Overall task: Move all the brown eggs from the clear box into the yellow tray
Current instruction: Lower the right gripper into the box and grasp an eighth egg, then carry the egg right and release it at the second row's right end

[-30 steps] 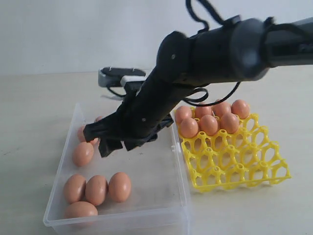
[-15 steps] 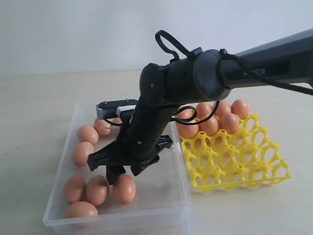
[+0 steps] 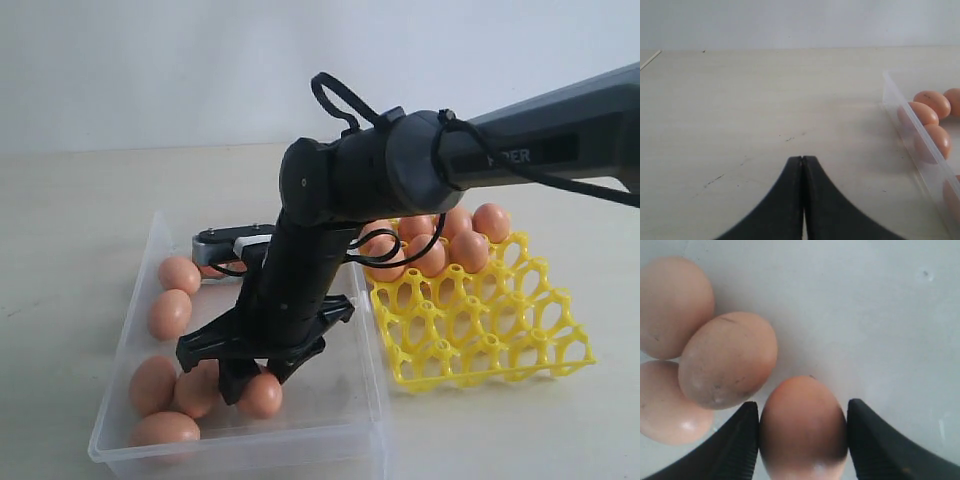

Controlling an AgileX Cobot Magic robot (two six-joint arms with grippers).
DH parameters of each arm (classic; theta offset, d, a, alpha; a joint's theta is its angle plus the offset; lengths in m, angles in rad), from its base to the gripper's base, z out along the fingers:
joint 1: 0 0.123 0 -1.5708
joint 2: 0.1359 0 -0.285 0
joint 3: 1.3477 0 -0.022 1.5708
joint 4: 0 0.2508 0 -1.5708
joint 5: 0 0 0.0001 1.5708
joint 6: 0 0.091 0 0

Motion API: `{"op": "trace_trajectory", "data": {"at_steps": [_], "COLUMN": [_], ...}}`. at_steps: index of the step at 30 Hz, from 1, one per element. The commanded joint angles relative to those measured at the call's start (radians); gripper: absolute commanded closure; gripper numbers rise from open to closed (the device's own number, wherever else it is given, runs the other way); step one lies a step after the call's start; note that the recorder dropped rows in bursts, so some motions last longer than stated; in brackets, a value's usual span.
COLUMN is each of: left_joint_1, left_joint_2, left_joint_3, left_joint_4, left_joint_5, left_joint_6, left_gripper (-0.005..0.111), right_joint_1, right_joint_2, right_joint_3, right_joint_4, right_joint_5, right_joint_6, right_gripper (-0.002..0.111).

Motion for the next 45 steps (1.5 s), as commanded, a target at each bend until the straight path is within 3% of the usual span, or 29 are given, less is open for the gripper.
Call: {"op": "trace_trajectory", "data": {"at_steps": [1, 6, 16, 25, 37, 42, 45], "left_joint_1": [-0.009, -0.009, -0.009, -0.009, -0.009, -0.009, -0.009], "left_joint_2": [-0.006, -0.006, -0.006, -0.006, -0.006, -0.006, -0.006], "left_joint_3": [-0.004, -0.004, -0.004, -0.004, -0.004, -0.004, -0.004], "left_joint_4": [-0.006, -0.006, -0.006, -0.006, -0.006, -0.006, -0.006], "left_joint_5": [-0.012, -0.012, -0.012, -0.012, -0.012, -0.012, -0.012], "left_joint_6": [0.0, 0.0, 0.0, 0.0, 0.0, 0.0, 0.0], "left_gripper": [0.107, 0.107, 0.107, 0.107, 0.107, 0.107, 0.107], "right_joint_1": [-0.022, -0.113, -0.446, -0.607, -0.623, -0.623, -0.623], "right_joint_2": [-0.108, -0.371, -0.492, -0.455, -0.318, -0.309, -0.302], "right_joint_3": [0.031, 0.296, 0.637, 0.696, 0.696, 0.694, 0.694], "right_joint_4": [-0.151, -0.53, -0.655, -0.647, -0.647, -0.647, -0.647], "right_joint_5": [-0.188, -0.734, -1.09, -1.174, -1.191, -1.191, -1.205], "right_joint_6": [-0.019, 0.21, 0.268, 0.275, 0.257, 0.213, 0.195], "right_gripper": [0.108, 0.108, 0.108, 0.108, 0.108, 0.095, 0.077]}}
